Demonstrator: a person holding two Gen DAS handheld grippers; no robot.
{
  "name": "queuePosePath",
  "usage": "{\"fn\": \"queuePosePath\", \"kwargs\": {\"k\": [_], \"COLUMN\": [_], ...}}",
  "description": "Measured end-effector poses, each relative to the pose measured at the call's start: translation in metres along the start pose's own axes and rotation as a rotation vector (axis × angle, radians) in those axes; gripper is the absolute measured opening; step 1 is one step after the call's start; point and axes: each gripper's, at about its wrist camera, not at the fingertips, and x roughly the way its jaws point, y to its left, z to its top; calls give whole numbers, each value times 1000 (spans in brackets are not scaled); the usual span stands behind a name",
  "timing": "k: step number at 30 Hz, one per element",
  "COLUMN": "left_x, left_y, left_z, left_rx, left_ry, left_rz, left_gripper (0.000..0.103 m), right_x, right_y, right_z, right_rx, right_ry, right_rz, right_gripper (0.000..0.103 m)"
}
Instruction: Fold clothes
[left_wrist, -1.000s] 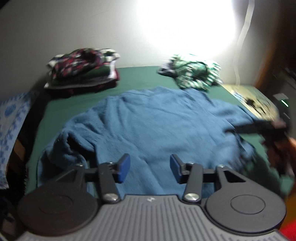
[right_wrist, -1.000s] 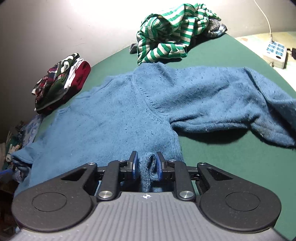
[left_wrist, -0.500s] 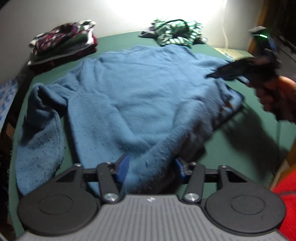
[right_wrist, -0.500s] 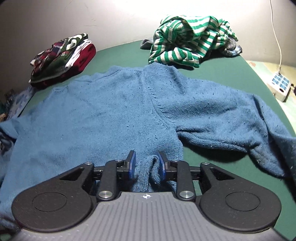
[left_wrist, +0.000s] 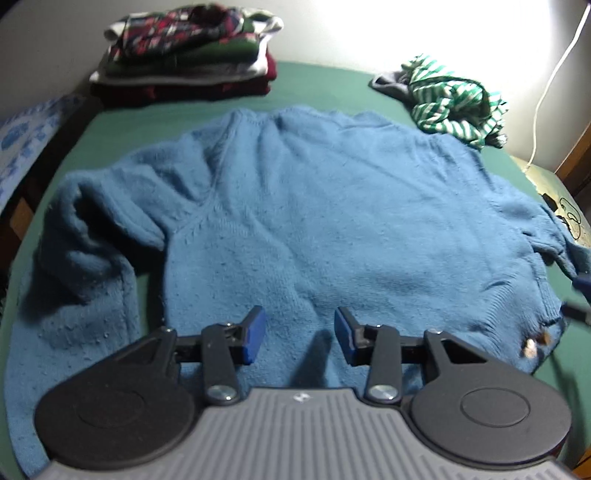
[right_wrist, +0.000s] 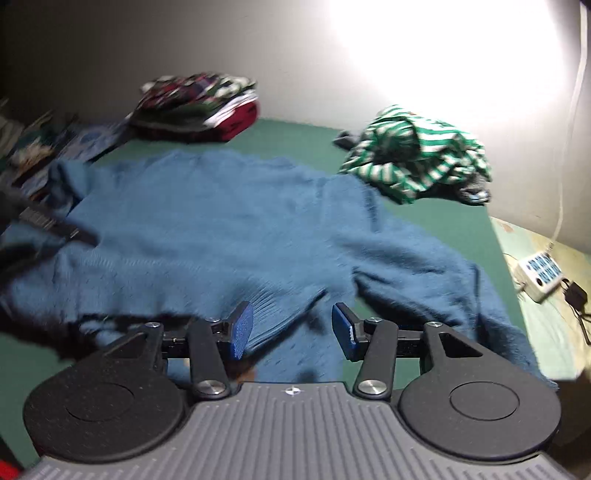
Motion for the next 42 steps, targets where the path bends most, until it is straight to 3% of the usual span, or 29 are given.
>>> {"fn": "queuePosePath", "kwargs": {"k": [2, 6, 9, 12, 13, 17, 20, 23, 24, 26, 28, 30, 32, 33, 35, 37, 42], "left_x": [-20, -74, -104, -121, -124, -122, -106, -89, -84, -78, -79, -82, -86, -88, -94, -98, -103], "left_y": [-1, 7, 20, 33, 35, 27, 16, 11, 12, 12, 11, 9, 9, 10, 12, 15, 30], "left_z": [-2, -22, -51, -87, -98, -125, -125, -121, -119, -116, -113, -109, -105, -102, -98, -93, -70], "left_rx": [2, -4, -14, -95, -131, -219, -253, -293, -309, -332, -330, -321, -314, -314, -314, -318, -369], "left_ry": [-37, -93, -68, -11, 5, 20, 3, -6, -5, -11, -29, -45, -62, -74, -97, -124, -204], "left_rz": [-1, -2, 27, 30, 15, -53, -81, -99, -104, -110, -102, -93, -85, -82, -76, -61, -51], "left_gripper": [47, 71, 70, 67, 67, 67, 65, 56, 49, 30, 20, 9, 7, 7, 7, 7, 7], "right_x": [7, 17, 26, 39, 41, 44, 43, 42, 42, 40, 39, 38, 37, 36, 34, 34, 24], "right_y": [6, 1, -6, -8, -8, 2, 10, 14, 13, 6, 5, 12, 14, 13, 5, -6, -23], "right_z": [-1, 2, 4, 5, 5, 6, 4, 3, 1, -2, -5, -6, -8, -8, -9, -10, -13], "right_rx": [8, 119, 199, 221, 222, 137, 70, 43, 57, 116, 130, 105, 117, 134, 166, 216, 320], "right_ry": [35, 80, 119, 165, 168, 165, 158, 151, 148, 134, 126, 120, 103, 98, 93, 96, 80], "right_rz": [29, 90, 121, 113, 109, 87, 67, 55, 61, 128, 158, 148, 135, 134, 133, 145, 172], "right_gripper": [50, 50, 48, 20, 17, 18, 24, 28, 29, 51, 59, 59, 59, 56, 26, 15, 10]}}
